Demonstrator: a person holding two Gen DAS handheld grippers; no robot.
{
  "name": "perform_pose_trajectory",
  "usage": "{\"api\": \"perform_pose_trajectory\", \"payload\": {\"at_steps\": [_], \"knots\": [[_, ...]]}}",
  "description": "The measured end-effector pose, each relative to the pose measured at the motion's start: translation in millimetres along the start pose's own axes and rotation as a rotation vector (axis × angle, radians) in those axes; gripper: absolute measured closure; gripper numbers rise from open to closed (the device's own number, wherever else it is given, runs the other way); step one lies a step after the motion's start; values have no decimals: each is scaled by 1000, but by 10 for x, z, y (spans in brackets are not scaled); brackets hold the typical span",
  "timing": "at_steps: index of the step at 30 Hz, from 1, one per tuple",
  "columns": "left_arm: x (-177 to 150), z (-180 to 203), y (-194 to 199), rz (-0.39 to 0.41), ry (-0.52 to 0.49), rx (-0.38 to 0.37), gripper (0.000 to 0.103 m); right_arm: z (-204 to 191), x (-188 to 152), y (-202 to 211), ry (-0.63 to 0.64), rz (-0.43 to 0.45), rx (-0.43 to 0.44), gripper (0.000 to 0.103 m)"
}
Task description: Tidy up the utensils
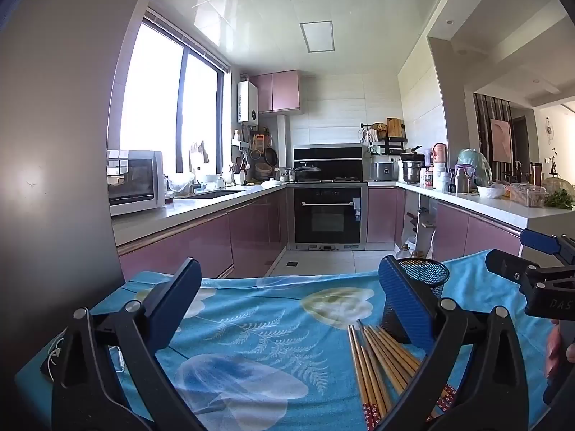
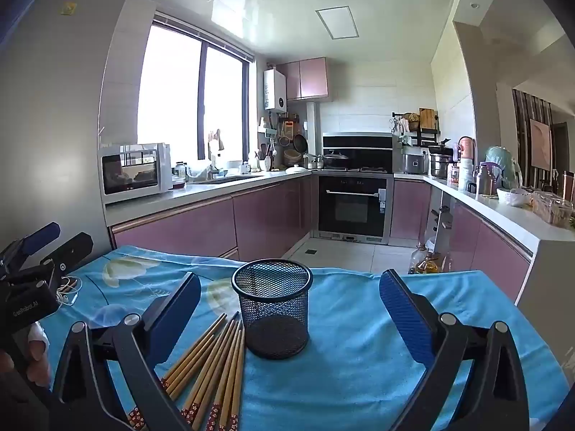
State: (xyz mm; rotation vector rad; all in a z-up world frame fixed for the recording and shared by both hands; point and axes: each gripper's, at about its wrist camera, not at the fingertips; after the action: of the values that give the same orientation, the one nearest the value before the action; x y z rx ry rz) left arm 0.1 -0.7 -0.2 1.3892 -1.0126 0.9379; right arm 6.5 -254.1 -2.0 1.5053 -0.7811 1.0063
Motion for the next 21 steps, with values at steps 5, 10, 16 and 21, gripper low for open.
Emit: {"api": "perform_pose_trajectory", "payload": {"at_steps": [5, 10, 16, 21], "knots": [[54, 5, -17, -4, -1, -1, 6, -11, 1, 15, -1, 9, 2, 7], [102, 26, 49, 13, 9, -8, 6, -21, -18, 25, 2, 6, 1, 7], [26, -15, 88, 33, 23, -6, 6, 17, 22, -14, -11, 3, 7, 7], [16, -19, 83, 36, 25, -8, 6, 30, 9, -10, -13, 2, 11, 7]]}}
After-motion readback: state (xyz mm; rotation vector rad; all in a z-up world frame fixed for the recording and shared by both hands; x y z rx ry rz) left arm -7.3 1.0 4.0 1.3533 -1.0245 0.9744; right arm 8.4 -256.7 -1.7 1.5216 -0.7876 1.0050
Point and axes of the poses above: each gripper's, at about its wrist camera, not at the fingertips, and y roughly against the way its jaws point, z to its right, x to its top, and after that the axes turned 11 degrees about -z, right-handed
